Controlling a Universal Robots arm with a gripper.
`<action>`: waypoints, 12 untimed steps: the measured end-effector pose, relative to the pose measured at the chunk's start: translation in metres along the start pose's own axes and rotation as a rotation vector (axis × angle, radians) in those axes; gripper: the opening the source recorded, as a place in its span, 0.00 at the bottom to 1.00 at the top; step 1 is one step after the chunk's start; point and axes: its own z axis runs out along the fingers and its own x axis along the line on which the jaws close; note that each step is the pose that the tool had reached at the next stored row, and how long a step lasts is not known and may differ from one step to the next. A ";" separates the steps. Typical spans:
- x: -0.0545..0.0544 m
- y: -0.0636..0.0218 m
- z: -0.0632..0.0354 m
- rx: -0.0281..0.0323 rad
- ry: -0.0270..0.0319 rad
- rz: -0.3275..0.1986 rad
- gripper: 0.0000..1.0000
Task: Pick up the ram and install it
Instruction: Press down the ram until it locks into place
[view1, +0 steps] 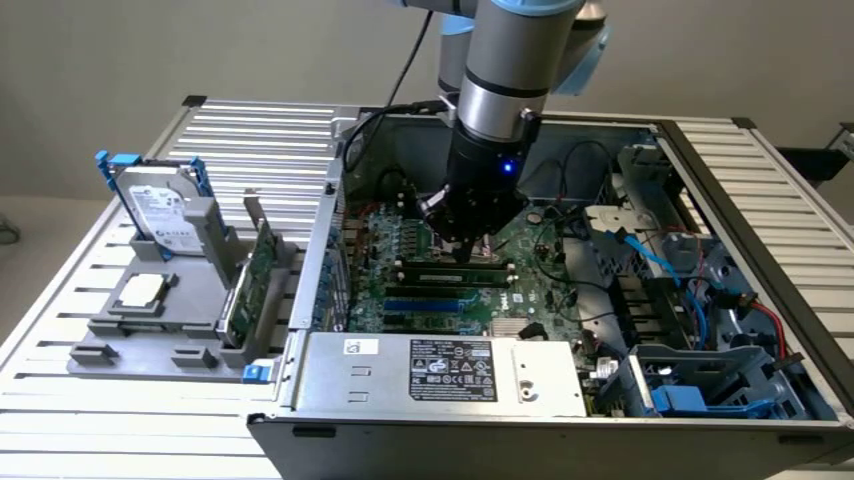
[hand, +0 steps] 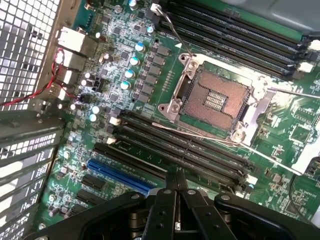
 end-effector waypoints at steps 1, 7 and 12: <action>0.000 0.0000 0.0000 0.0019 0.0008 0.011 0.11; 0.000 0.0000 0.0000 0.0075 -0.0093 0.074 0.11; 0.000 0.0001 0.0000 0.0044 -0.0167 0.140 0.11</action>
